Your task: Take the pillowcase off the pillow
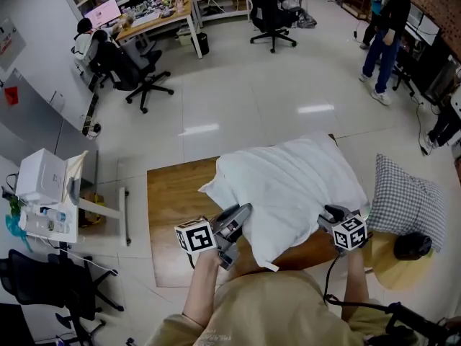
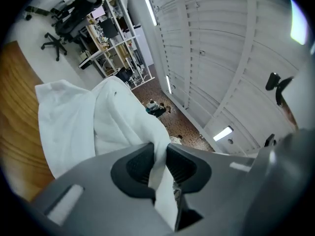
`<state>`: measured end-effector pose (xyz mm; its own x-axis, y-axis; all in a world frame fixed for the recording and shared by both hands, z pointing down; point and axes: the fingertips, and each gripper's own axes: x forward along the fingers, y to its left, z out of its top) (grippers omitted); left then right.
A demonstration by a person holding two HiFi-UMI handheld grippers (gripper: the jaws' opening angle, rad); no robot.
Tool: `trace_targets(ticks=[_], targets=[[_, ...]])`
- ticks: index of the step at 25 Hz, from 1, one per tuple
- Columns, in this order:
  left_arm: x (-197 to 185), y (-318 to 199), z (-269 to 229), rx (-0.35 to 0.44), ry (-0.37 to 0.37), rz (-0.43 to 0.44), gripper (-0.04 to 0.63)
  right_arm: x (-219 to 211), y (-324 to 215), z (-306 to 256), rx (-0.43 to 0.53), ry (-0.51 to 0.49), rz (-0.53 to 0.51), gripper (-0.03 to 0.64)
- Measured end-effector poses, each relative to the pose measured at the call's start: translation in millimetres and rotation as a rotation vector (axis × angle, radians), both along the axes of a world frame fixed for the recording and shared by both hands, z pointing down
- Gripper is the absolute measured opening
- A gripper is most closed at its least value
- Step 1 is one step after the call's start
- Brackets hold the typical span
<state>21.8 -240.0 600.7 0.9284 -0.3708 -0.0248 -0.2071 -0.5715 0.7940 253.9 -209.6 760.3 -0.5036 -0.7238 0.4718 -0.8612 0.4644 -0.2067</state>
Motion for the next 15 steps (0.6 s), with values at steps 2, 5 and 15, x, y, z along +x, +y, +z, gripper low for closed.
trace_targets(ticks=[2,5,15], targets=[[3,-5,-2,0.023,-0.017,0.004,0.075,-12,6,-47,0.086,-0.027,-0.06,0.276],[5,-9,-6,0.045,-0.005,0.013,0.075,-39,3,-102,0.164,0.012,-0.184,0.279],[7,2,19,0.073,-0.066,-0.007,0.075,7,40,-151,0.134,0.138,-0.422,0.278]])
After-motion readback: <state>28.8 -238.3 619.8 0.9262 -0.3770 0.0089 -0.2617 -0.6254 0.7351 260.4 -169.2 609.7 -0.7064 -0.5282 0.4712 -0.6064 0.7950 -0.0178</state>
